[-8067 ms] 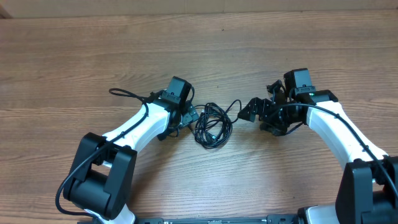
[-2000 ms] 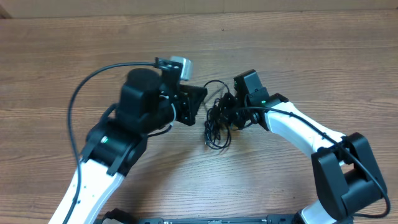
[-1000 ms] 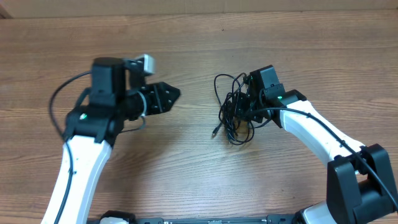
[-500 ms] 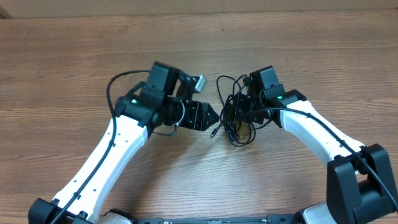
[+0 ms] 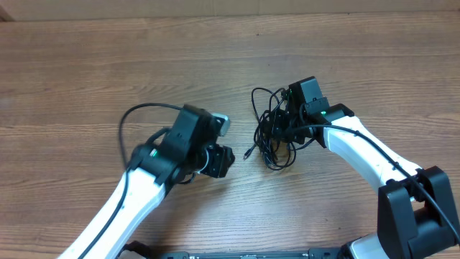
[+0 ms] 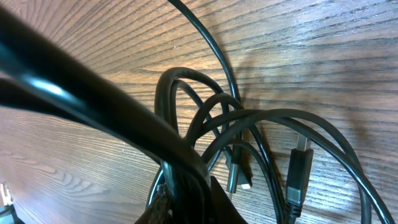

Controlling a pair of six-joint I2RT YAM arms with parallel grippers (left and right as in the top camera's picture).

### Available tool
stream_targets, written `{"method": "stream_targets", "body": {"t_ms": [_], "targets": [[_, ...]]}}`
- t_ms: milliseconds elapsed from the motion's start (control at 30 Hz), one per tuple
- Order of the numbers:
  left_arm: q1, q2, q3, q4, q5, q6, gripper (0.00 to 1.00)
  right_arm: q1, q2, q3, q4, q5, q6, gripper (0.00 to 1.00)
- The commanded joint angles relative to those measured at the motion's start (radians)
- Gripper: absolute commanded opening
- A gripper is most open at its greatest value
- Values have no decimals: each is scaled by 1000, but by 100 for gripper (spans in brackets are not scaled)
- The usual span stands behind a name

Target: Untangle cables

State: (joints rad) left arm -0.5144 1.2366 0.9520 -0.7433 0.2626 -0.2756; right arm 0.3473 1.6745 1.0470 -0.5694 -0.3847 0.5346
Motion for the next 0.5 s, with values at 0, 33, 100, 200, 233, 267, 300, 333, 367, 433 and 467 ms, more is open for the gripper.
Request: {"method": "stream_targets", "body": {"t_ms": [0, 33, 100, 200, 233, 267, 300, 333, 367, 433, 467], "targets": [[-32, -109, -124, 128, -181, -179, 56, -3, -25, 21, 2, 2, -9, 10], [-43, -119, -159, 184, -190, -194, 59, -3, -25, 21, 2, 2, -9, 11], [-67, -120, -227, 323, -188, -211, 66, -3, -25, 21, 2, 2, -9, 11], [-113, -91, -303, 516, -184, -253, 66, -3, -25, 21, 2, 2, -9, 11], [-130, -80, -316, 558, -184, -253, 64, -3, -25, 21, 2, 2, -9, 11], [-153, -68, -328, 597, -187, -250, 61, -3, -25, 21, 2, 2, -9, 11], [-171, -57, -332, 620, -197, -245, 57, -3, -25, 21, 2, 2, -9, 12], [-188, -45, -333, 640, -213, -245, 57, -3, -25, 21, 2, 2, -9, 12], [-208, -32, -334, 661, -231, -245, 56, -3, -25, 21, 2, 2, -8, 12], [-241, -10, -333, 701, -253, -245, 57, -3, -25, 21, 2, 2, -8, 13], [-256, 2, -333, 718, -261, -245, 57, -3, -25, 21, 2, 2, -8, 13]]}}
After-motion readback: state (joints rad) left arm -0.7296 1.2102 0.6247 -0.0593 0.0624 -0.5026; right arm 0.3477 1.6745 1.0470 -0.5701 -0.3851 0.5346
